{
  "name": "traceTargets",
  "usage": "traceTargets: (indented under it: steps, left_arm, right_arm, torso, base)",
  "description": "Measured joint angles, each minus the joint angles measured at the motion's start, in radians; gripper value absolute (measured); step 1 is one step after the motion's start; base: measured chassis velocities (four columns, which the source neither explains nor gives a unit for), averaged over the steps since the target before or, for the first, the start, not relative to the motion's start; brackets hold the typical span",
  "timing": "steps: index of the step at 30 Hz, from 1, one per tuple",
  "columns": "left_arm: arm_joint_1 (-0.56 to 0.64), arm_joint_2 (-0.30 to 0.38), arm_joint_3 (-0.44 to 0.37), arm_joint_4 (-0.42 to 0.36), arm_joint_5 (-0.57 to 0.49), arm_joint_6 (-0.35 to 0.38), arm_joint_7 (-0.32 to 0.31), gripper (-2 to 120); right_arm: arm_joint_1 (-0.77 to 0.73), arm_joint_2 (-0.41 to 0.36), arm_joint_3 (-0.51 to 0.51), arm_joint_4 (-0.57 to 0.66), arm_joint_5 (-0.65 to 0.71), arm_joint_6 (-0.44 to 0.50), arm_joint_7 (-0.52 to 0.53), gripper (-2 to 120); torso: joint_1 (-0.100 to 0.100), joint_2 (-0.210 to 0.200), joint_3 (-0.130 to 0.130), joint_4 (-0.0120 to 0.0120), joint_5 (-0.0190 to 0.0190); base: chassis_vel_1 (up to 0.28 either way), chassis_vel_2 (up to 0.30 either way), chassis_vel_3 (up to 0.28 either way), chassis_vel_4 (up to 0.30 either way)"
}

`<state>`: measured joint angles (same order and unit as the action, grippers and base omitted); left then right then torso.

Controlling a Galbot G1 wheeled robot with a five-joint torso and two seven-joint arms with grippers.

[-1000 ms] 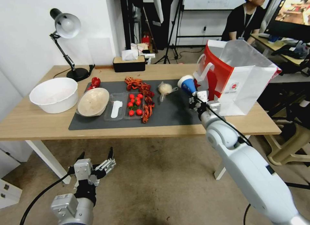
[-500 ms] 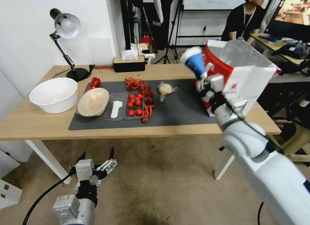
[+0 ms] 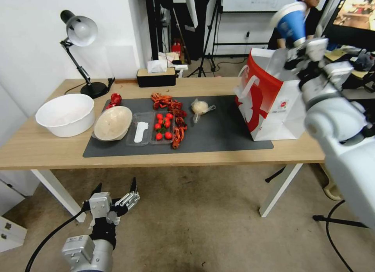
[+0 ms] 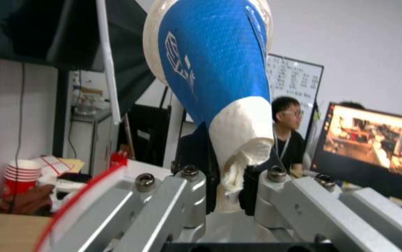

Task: Pick up the trash from the table and place it into the takeout bag.

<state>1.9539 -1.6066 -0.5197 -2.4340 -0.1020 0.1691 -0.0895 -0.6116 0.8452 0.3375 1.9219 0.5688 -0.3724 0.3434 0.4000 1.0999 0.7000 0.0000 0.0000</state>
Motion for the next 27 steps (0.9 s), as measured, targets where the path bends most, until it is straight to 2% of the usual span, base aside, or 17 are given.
traceTargets:
  steps: [3,4,7,9,12,13,16,17,20,21,25,27]
  left_arm:
    - [-0.007,0.0,0.006,0.005,0.0,0.001,0.001,100]
    - [-0.007,0.0,0.006,0.005,0.0,0.001,0.001,100]
    - [-0.006,0.0,0.006,0.006,0.0,0.002,0.002,100]
    - [-0.005,0.0,0.005,0.006,0.0,0.002,0.002,100]
    - [-0.002,0.0,0.004,0.005,0.0,0.002,0.001,100]
    - [-0.002,0.0,0.004,0.005,0.0,0.002,0.001,100]
    - [0.001,0.0,0.005,0.001,0.0,0.002,0.002,100]
    - [0.001,0.0,0.005,0.001,0.0,0.002,0.002,100]
    - [0.002,0.0,0.005,-0.001,0.0,0.002,0.002,100]
    - [0.002,0.0,0.005,-0.001,0.0,0.002,0.002,100]
    - [0.002,0.0,0.009,-0.002,0.002,0.002,0.002,100]
    - [0.001,0.0,0.01,-0.003,0.003,0.002,0.005,100]
  right_arm:
    - [-0.007,-0.016,0.016,-0.058,0.042,-0.016,0.002,22]
    - [-0.007,-0.016,0.016,-0.058,0.042,-0.016,0.002,22]
    - [-0.02,-0.005,0.02,-0.074,0.071,-0.025,-0.006,37]
    - [-0.02,0.0,0.02,-0.077,0.071,-0.023,-0.007,40]
    - [-0.019,0.005,0.017,-0.078,0.071,-0.02,-0.007,55]
    - [-0.019,0.005,0.017,-0.078,0.071,-0.02,-0.007,55]
    - [-0.024,0.007,0.014,-0.075,0.069,-0.019,-0.007,68]
    - [-0.024,0.007,0.014,-0.075,0.069,-0.019,-0.007,68]
    - [-0.036,0.009,0.013,-0.064,0.068,-0.016,-0.008,84]
    - [-0.036,0.009,0.013,-0.064,0.068,-0.016,-0.008,84]
    - [-0.056,0.011,0.012,-0.033,0.07,-0.009,-0.009,99]
    - [-0.071,0.013,0.01,-0.008,0.077,-0.009,-0.008,100]
  torso:
    - [0.0,0.0,0.0,-0.0001,0.0002]
    - [0.0,0.0,0.0,-0.0001,0.0002]
    - [0.0,0.0,0.0,0.0,0.0002]
    - [0.0,0.0,0.0,0.0001,0.0002]
    - [0.0,0.0,0.0,0.0,0.0]
    - [0.0,0.0,0.0,0.0,0.0]
    - [0.0,0.0,0.0,0.0,0.0]
    - [0.0,0.0,0.0,0.0,0.0]
    - [0.0,0.0,0.0,0.0,0.0]
    - [0.0,0.0,0.0,0.0,0.0]
    - [0.0,0.0,0.0,0.0,-0.0001]
    - [0.0,0.0,0.0,-0.0001,0.0]
  base:
    - [0.0,0.0,0.0,0.0]
    - [0.0,0.0,0.0,0.0]
    - [0.0,0.0,0.0,0.0]
    - [0.0,0.0,0.0,0.0]
    - [0.0,0.0,0.0,0.0]
    - [0.0,0.0,0.0,0.0]
    - [0.0,0.0,0.0,0.0]
    - [0.0,0.0,0.0,0.0]
    - [0.0,0.0,0.0,0.0]
    - [0.0,0.0,0.0,0.0]
    - [0.0,0.0,0.0,0.0]
    - [0.0,0.0,0.0,0.0]
